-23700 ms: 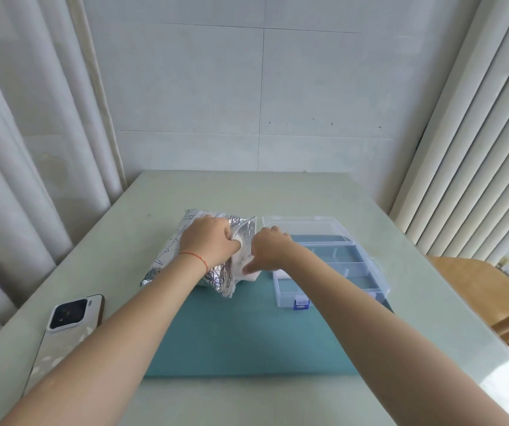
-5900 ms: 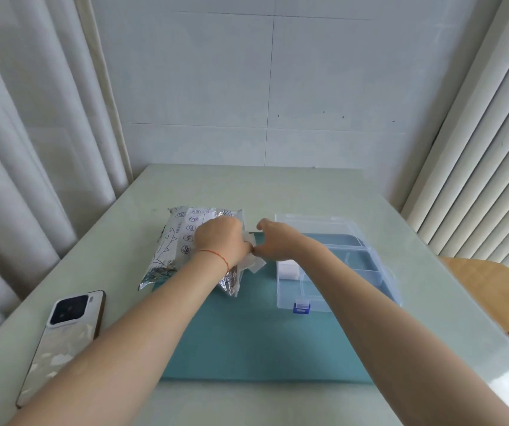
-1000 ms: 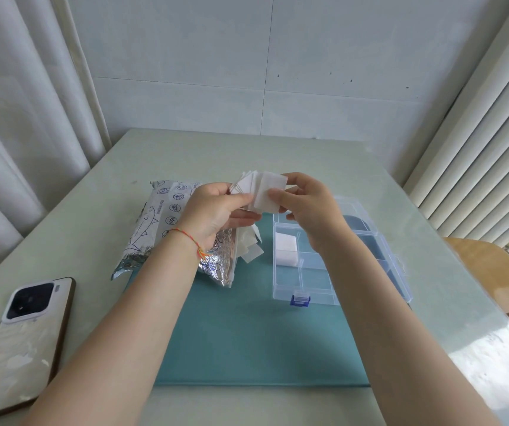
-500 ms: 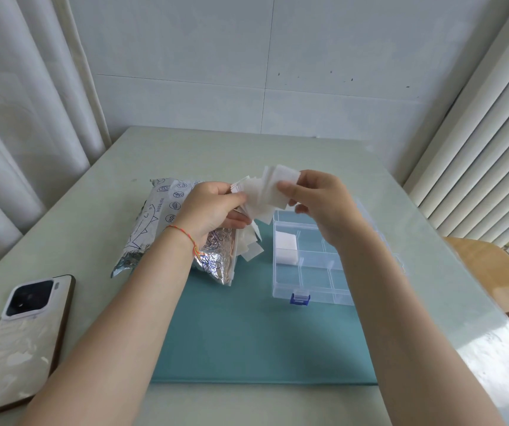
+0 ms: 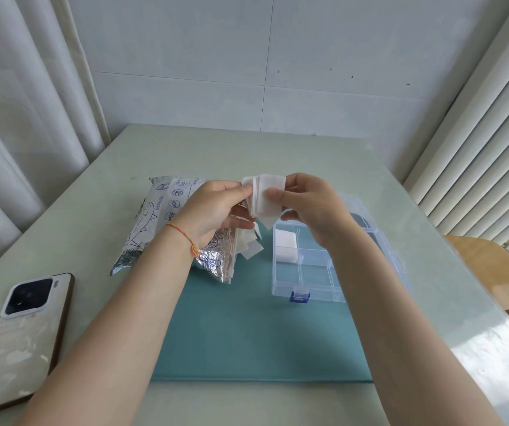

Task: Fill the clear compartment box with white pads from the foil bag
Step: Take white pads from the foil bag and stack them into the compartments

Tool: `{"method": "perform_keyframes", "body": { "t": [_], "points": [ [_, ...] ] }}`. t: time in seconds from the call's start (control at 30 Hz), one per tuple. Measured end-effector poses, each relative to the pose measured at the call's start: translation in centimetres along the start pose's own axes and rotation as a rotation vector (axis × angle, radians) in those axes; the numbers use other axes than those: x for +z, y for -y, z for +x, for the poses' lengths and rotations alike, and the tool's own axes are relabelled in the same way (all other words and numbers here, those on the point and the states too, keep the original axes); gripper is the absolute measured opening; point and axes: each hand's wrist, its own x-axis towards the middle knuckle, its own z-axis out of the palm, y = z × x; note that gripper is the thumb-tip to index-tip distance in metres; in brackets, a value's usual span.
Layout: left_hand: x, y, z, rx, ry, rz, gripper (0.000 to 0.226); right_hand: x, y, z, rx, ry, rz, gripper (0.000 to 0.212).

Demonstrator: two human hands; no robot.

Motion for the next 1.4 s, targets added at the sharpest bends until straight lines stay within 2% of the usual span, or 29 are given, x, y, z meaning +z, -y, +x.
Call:
{"method": "perform_keyframes", "body": {
  "t": [0.2, 0.3, 0.47, 0.6, 0.73, 0.83, 0.93, 1.07, 1.13, 1.2, 1.3, 1.4],
  "points": [
    [0.3, -0.1, -0.1, -0.007, 0.011, -0.005, 0.024, 0.4, -0.4, 0.4, -0.007, -0.057, 0.077, 0.019],
    [0.4, -0.3, -0.2, -0.029, 0.02, -0.144, 0.025, 0.5, -0.4, 0.4, -0.023, -0.062, 0.15, 0.031],
    [0.6, -0.3, 0.0, -0.143, -0.025, -0.419, 0.024, 0.5, -0.3, 0.3, -0.045, -0.002, 0.351, 0.02],
    [0.5, -0.1, 0.2, -0.072, -0.132, -0.239, 0.023, -0.8, 0.0, 0.4, 0.005, 0.08, 0.512, 0.014],
    [0.4, 0.3, 0.3, -0.001, -0.137, -0.013, 0.019, -0.8, -0.3, 0.3, 0.075, 0.161, 0.354, 0.02],
    [0.7, 0.2, 0.0, 0.032, -0.101, 0.018, 0.016, -0.1, -0.5, 0.3, 0.085, 0.15, 0.272, 0.025],
    [0.9, 0.1, -0.1, 0.008, -0.073, -0.074, 0.019, 0.2, -0.6, 0.4, 0.039, 0.077, 0.273, 0.011],
    [0.5, 0.1, 0.2, -0.048, 0.028, -0.334, 0.019, 0.5, -0.7, 0.5, 0.018, -0.035, 0.338, 0.028],
    [0.7, 0.0, 0.2, -0.08, 0.043, -0.416, 0.02, 0.5, -0.6, 0.4, -0.001, -0.034, 0.369, 0.027],
    [1.1, 0.0, 0.1, -0.113, 0.04, -0.494, 0.024, 0.6, -0.4, 0.2, -0.014, -0.015, 0.408, 0.016],
    [1.5, 0.1, -0.1, -0.136, 0.063, -0.562, 0.04, 0.6, -0.3, 0.0, -0.012, 0.0, 0.467, 0.011],
    [1.5, 0.2, 0.0, -0.154, 0.01, -0.506, 0.025, 0.4, -0.3, 0.0, 0.006, 0.009, 0.473, 0.009]
  ]
}}
